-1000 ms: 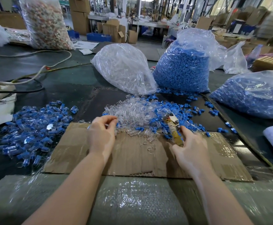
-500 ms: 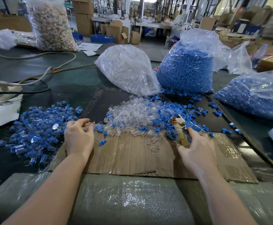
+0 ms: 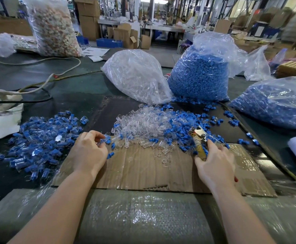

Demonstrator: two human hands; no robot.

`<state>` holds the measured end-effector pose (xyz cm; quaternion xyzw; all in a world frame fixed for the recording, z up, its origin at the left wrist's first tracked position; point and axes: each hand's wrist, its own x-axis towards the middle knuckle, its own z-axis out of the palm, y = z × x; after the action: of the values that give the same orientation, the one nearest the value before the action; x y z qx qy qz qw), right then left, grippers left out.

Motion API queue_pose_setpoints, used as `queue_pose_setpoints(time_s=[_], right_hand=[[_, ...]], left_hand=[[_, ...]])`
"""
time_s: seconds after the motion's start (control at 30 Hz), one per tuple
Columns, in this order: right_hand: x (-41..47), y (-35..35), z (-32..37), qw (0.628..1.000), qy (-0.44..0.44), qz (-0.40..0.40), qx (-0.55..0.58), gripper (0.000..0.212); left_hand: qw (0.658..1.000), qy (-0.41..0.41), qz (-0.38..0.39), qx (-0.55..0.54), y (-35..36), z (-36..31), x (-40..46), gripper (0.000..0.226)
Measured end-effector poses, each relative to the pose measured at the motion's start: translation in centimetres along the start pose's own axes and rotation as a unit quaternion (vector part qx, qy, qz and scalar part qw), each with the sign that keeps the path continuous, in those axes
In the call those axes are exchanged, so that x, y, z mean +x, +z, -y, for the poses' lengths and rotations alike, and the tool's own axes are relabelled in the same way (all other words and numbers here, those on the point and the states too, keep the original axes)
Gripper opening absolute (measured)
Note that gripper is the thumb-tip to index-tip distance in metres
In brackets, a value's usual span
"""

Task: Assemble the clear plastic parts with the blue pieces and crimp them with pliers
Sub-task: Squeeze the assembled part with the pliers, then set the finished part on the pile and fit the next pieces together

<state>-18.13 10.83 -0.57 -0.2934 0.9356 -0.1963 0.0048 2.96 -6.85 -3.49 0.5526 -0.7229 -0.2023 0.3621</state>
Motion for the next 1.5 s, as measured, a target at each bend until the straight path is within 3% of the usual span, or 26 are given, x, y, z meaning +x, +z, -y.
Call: queue_pose_setpoints(time_s=[0.23, 0.4, 0.57, 0.77, 1.0, 1.13, 1.27, 1.37, 1.5], right_hand=[[-0.4, 0.5, 0.0, 0.999, 0.013, 0.015, -0.042, 0.065], [-0.6, 0.6, 1.0, 0.993, -0.074, -0.069, -0.068, 0.053], [0.0, 1.4, 2.5, 0.980, -0.164, -0.058, -0.095, 0.026], [0.5, 1.9, 3.6, 0.971, -0.189, -0.022, -0.148, 0.023], [0.6, 2.0, 3.9, 0.966, -0.192, -0.021, -0.169, 0.028], [0.4, 1.7, 3.5, 0.968, -0.184, -0.030, -0.170, 0.029], [0.4, 1.5, 3.6, 0.971, -0.187, -0.071, -0.129, 0.021], [0.1, 1.8, 4.4, 0.974, -0.205, -0.097, -0.023, 0.017], [-0.6, 3.2, 5.2, 0.973, -0.206, -0.079, 0.074, 0.019]], left_hand=[[0.996, 0.033, -0.011, -0.081, 0.1, -1.5, -0.1, 0.011], [0.985, 0.057, 0.057, -0.150, 1.8, -3.9, -1.2, 0.012], [0.973, 0.097, 0.149, -0.144, 3.7, -5.9, -3.1, 0.018], [0.970, 0.124, 0.168, -0.121, 4.8, -6.7, -3.9, 0.005], [0.959, 0.159, 0.194, -0.129, 4.6, -6.2, -4.4, 0.027], [0.963, 0.155, 0.194, -0.109, 4.6, -6.1, -4.1, 0.028], [0.968, 0.134, 0.174, -0.119, 4.8, -6.4, -4.0, 0.025], [0.967, 0.105, 0.167, -0.160, 5.1, -7.3, -3.7, 0.017], [0.962, 0.069, 0.168, -0.205, 5.6, -7.8, -3.5, 0.014]])
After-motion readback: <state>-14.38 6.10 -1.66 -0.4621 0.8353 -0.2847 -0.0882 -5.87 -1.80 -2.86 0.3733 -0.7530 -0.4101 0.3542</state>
